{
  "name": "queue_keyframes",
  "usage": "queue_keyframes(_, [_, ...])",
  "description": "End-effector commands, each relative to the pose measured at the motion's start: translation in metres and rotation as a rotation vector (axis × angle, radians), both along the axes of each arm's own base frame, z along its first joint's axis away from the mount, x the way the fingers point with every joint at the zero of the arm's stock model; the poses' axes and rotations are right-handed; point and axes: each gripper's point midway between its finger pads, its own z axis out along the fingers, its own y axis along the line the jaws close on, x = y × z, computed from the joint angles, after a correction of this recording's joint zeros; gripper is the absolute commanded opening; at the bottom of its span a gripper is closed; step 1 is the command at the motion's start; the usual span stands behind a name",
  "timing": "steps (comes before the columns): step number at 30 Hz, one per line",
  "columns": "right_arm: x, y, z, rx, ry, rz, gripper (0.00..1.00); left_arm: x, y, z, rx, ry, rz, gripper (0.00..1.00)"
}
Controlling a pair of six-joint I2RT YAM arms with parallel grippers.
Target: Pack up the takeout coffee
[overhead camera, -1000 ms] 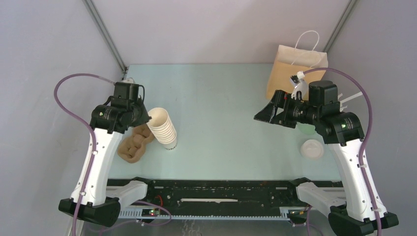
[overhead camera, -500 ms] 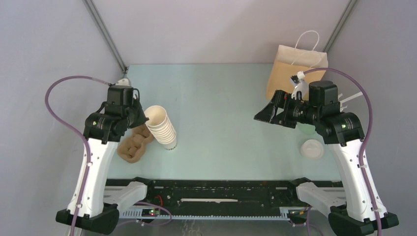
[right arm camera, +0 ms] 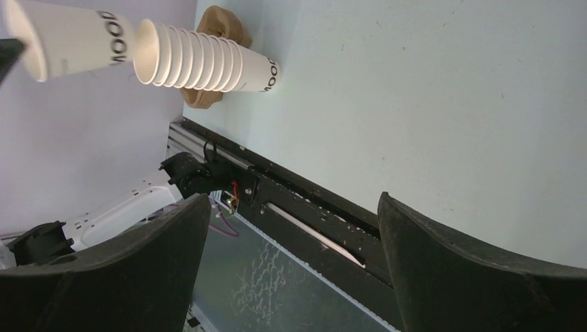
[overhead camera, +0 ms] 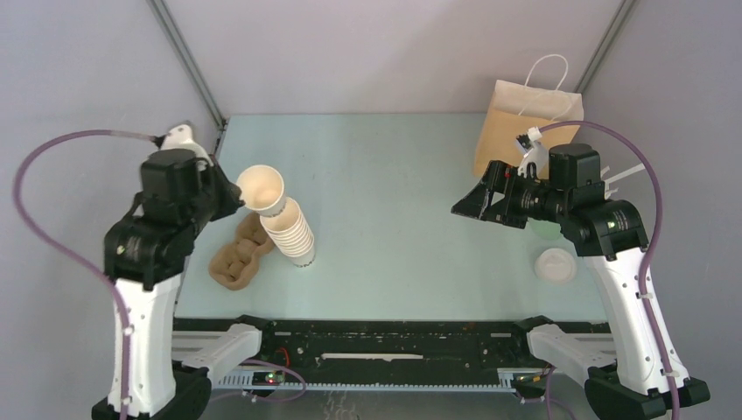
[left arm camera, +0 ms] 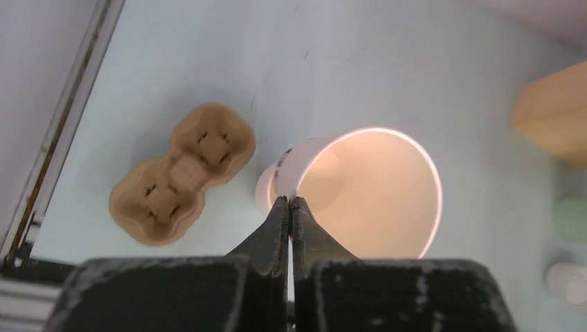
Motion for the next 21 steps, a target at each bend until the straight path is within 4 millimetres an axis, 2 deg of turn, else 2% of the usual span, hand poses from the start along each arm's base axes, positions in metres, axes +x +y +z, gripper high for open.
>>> queue_keyframes(1, [0.000,0.002,0.009,0.017,-0.016,0.001,1.00,-0.019,-0.007,0.074,-0.037,-0.238,-0.086,0.00])
queue_keyframes(3, [0.001,0.001,0.013,0.007,-0.023,-0.003,1.00,-0.018,-0.020,0.088,-0.085,-0.284,-0.143,0.00])
queue_keyframes(5, [0.001,-0.002,0.018,-0.004,-0.042,-0.017,1.00,-0.012,-0.035,0.091,-0.131,-0.301,-0.195,0.00])
queue_keyframes(8, [0.000,-0.008,0.030,-0.011,-0.088,-0.048,1.00,0.004,-0.066,0.083,-0.172,-0.297,-0.277,0.00])
queue_keyframes(12, [-0.010,-0.018,0.046,-0.011,-0.153,-0.093,1.00,0.024,-0.126,0.070,-0.164,-0.265,-0.404,0.00])
queue_keyframes(16, [-0.024,-0.038,0.053,-0.031,-0.228,-0.185,1.00,0.040,-0.188,0.036,-0.179,-0.241,-0.522,0.00])
queue_keyframes(21, [-0.040,-0.042,0.043,-0.017,-0.206,-0.194,1.00,0.041,-0.250,-0.034,-0.086,-0.168,-0.640,0.00])
